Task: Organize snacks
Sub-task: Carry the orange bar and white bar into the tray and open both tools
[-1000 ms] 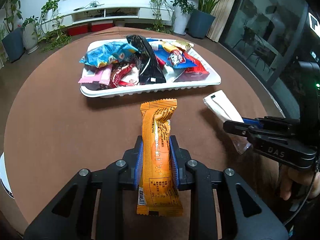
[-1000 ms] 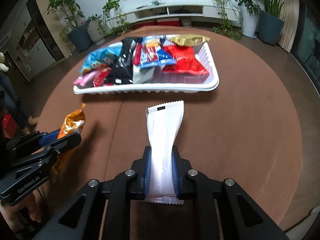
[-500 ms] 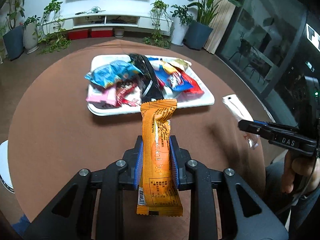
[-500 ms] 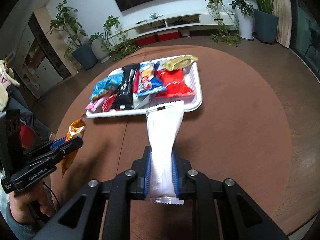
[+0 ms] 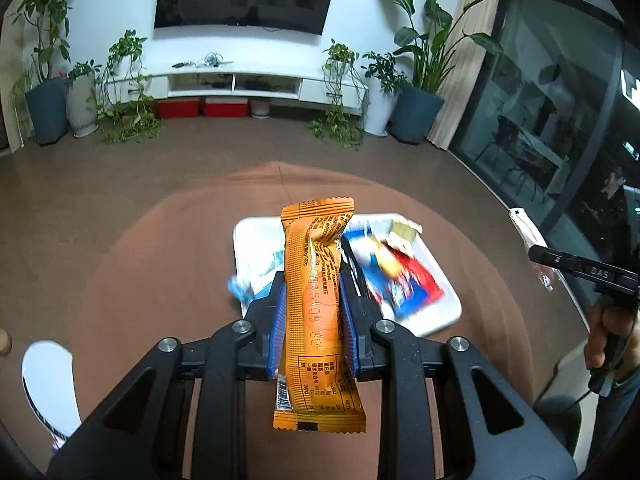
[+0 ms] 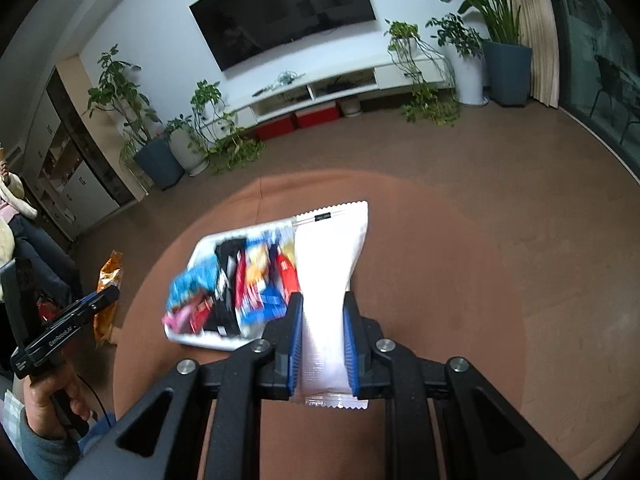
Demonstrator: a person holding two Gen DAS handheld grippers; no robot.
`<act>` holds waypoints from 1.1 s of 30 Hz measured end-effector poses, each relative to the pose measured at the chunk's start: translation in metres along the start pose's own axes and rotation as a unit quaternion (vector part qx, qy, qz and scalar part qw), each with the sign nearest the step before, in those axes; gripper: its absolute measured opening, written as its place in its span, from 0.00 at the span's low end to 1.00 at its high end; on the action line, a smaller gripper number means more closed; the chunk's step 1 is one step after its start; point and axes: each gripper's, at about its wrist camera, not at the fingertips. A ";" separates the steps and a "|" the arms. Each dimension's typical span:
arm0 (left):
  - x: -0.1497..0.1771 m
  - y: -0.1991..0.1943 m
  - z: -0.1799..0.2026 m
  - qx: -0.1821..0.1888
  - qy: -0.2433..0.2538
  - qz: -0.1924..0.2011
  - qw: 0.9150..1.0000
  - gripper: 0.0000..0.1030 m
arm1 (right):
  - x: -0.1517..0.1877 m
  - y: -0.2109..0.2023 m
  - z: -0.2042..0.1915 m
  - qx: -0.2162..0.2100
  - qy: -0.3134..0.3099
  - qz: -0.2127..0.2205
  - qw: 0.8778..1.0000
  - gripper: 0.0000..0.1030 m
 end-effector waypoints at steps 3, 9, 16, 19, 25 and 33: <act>-0.017 0.014 0.001 -0.004 0.001 -0.003 1.000 0.22 | -0.016 0.015 -0.008 -0.011 -0.006 -0.001 1.000 0.19; -0.026 0.060 -0.003 -0.018 0.004 -0.024 1.000 0.22 | -0.033 0.075 -0.032 -0.029 -0.030 -0.042 0.998 0.19; -0.017 0.106 -0.017 -0.028 -0.004 -0.046 0.999 0.22 | -0.037 0.133 -0.040 -0.018 -0.044 -0.087 0.995 0.19; -0.016 0.122 -0.012 -0.028 0.006 -0.054 0.998 0.22 | -0.036 0.147 -0.044 -0.016 -0.045 -0.099 0.994 0.19; -0.009 0.144 -0.003 -0.025 0.019 -0.067 0.997 0.22 | -0.026 0.166 -0.042 -0.011 -0.042 -0.118 0.992 0.19; -0.006 0.175 0.001 -0.015 0.010 -0.084 0.996 0.22 | -0.021 0.181 -0.046 -0.006 -0.044 -0.133 0.990 0.19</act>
Point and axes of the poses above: each gripper's, at about its wrist camera, not at the fingertips, and y roughly the way its jaws point, z to its right, x to its underside, and after that the axes turned 8 degrees about -y, right-handed
